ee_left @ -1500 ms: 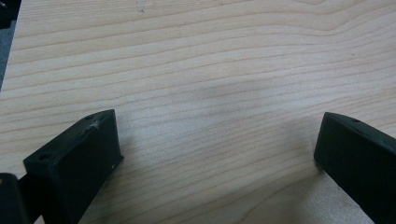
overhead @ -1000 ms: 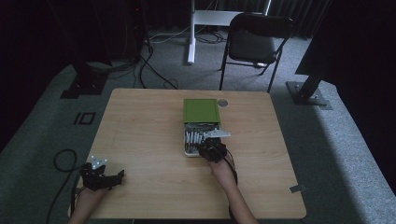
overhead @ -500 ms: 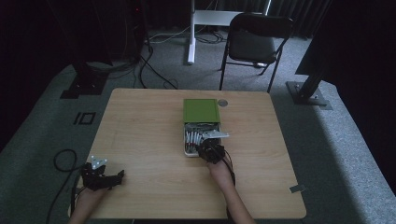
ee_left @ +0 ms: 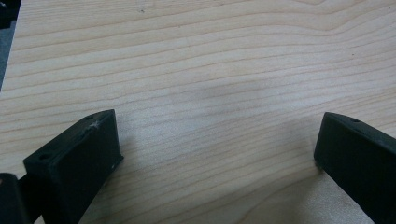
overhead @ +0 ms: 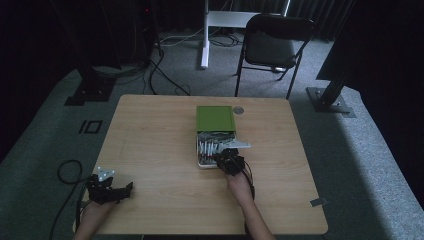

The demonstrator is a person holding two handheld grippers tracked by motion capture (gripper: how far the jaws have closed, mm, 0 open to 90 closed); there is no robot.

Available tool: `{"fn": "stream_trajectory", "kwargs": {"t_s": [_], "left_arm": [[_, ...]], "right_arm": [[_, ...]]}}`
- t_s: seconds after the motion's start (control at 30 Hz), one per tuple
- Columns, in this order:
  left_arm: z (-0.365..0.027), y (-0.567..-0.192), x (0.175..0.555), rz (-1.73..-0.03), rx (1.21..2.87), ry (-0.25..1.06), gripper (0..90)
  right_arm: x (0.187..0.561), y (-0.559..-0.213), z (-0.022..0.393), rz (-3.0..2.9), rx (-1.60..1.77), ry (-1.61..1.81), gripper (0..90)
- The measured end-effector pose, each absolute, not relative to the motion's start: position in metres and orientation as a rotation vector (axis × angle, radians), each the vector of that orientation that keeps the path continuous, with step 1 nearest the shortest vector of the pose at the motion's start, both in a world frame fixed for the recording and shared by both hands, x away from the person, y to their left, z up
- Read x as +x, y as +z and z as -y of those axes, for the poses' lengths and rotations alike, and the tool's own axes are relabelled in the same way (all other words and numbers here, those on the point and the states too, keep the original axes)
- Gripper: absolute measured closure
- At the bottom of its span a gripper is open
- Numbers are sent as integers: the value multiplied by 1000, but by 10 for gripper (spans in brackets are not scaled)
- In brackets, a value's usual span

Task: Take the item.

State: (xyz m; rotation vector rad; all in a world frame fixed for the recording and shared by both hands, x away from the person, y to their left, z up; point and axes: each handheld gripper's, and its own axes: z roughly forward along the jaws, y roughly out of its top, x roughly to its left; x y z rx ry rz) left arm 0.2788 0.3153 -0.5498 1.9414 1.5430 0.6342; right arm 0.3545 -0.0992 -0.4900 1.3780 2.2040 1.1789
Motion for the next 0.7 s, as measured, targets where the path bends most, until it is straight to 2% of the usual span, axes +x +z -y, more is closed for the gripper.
{"fn": "stream_trajectory", "kwargs": {"t_s": [0.7], "left_arm": [[-315,-550,279,-1543,1941,634,11]], "right_arm": [[323,-438,122,-2097,1242,1250,893]]}}
